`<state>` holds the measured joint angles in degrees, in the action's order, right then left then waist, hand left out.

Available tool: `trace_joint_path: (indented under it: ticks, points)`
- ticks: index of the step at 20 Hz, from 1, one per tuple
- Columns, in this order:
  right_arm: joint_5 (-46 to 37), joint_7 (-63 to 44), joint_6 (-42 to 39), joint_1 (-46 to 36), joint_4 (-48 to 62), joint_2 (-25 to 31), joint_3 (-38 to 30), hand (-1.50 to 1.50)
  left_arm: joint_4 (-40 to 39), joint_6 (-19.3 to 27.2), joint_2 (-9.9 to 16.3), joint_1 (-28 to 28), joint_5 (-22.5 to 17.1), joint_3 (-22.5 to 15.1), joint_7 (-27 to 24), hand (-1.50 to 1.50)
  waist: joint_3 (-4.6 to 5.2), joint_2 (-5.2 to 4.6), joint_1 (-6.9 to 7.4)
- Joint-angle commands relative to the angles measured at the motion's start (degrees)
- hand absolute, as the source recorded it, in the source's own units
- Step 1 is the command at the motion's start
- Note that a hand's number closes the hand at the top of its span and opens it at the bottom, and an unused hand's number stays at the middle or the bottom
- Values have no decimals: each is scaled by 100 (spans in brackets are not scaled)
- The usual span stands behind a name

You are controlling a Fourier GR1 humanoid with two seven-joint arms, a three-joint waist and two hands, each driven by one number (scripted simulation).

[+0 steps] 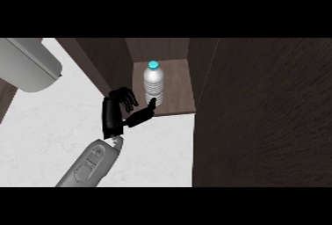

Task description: Pick up the bottled water, place it into the cabinet and close the cabinet

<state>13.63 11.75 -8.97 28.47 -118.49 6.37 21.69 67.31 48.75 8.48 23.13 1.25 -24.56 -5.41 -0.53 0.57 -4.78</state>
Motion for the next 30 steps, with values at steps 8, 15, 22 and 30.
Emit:
trace_joint_path:
  ticks: [8,15,22,30]
  points:
    - [7,10,-33,73,-34,52,25,-150,-1595,-374,271,1682,-23,481,661,-150,60,-228,-161]
    - [34,45,77,34,8,-106,59,-150,-1757,-322,234,1958,-183,523,709,-150,64,-218,-72]
    - [9,187,-7,-26,118,-24,-61,-150,-1088,-818,178,1755,-830,670,-62,-150,77,-207,-7]
    - [-220,265,78,199,-17,65,-33,-150,-622,-1756,-31,1480,-1705,982,-1083,-150,69,-123,172]
